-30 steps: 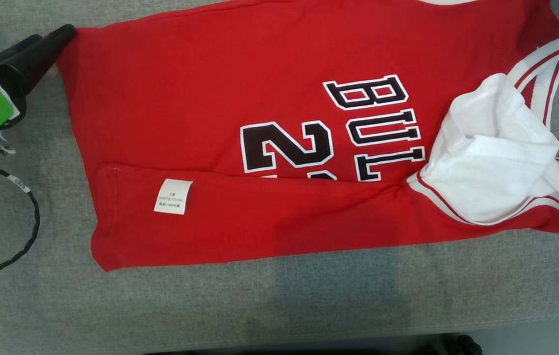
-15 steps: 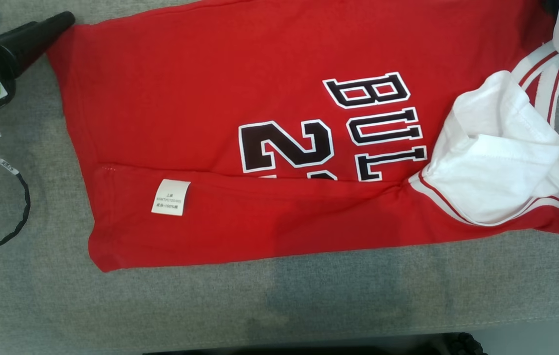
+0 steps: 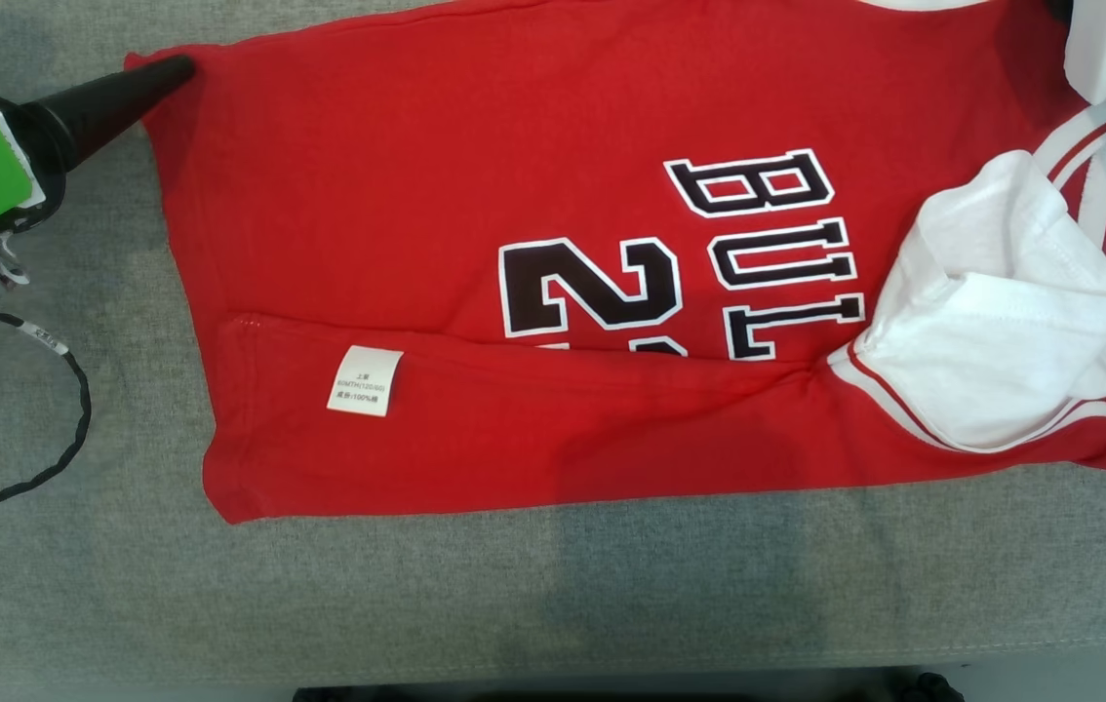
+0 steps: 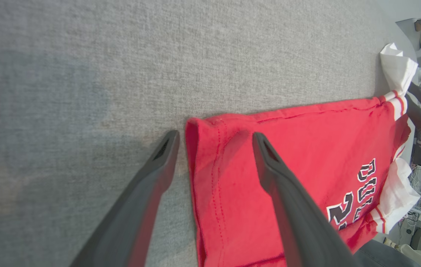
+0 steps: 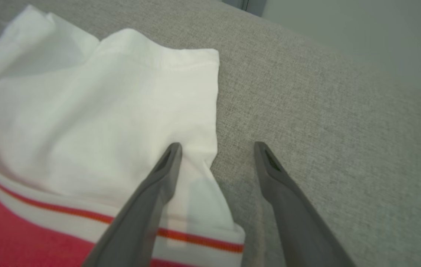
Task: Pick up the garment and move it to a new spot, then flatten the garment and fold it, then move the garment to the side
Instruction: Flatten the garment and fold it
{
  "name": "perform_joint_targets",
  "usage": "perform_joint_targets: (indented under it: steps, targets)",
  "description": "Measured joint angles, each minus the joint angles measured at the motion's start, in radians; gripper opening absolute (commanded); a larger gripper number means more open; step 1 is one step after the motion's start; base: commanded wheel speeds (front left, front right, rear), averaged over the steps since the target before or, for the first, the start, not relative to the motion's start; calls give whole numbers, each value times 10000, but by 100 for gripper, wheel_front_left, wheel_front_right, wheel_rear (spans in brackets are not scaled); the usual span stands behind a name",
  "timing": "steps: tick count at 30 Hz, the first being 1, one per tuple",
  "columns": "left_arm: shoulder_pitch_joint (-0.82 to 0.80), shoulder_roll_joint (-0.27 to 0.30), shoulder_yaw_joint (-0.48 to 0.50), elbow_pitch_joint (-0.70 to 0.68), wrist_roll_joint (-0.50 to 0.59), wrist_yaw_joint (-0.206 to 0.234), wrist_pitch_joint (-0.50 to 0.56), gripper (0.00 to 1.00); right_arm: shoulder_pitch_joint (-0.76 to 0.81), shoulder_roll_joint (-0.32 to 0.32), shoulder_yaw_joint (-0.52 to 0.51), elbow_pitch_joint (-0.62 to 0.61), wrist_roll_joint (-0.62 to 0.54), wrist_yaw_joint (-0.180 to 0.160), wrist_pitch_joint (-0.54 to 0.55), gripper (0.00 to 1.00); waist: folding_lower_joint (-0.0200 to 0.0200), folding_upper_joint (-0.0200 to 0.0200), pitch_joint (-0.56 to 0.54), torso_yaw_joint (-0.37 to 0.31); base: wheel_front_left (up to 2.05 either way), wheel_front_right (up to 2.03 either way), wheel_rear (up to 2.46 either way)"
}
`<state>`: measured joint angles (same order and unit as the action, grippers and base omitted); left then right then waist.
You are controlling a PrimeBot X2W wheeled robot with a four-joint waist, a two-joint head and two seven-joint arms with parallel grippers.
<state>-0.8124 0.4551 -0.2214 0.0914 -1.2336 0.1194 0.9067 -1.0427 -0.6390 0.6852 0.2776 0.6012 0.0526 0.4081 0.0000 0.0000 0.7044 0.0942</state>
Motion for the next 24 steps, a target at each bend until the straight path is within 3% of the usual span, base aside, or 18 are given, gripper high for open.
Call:
perform_joint_targets:
  steps: [1,4,8,19,24]
  targets:
    - [-7,-23,-17,2,0,-2,4,100,-23,38,19,52,-4,4,-23,100,0,0,3,7,0,0,0]
    - [-32,-113,-38,12,-13,-6,4,43,-147,127,86,205,-42,94,-44,100,0,0,3,18,0,0,0]
    - [-35,-272,-73,33,-75,-27,4,2,-215,209,138,403,-50,173,-121,100,0,0,-5,26,0,0,0]
    - [-78,-387,-240,73,-102,-196,15,0,-773,543,407,955,-410,307,-291,100,0,0,-24,121,0,0,0]
    - [-184,-696,-447,182,-100,-422,-115,0,-936,562,428,1323,-493,334,-391,100,0,0,-19,243,0,0,0]
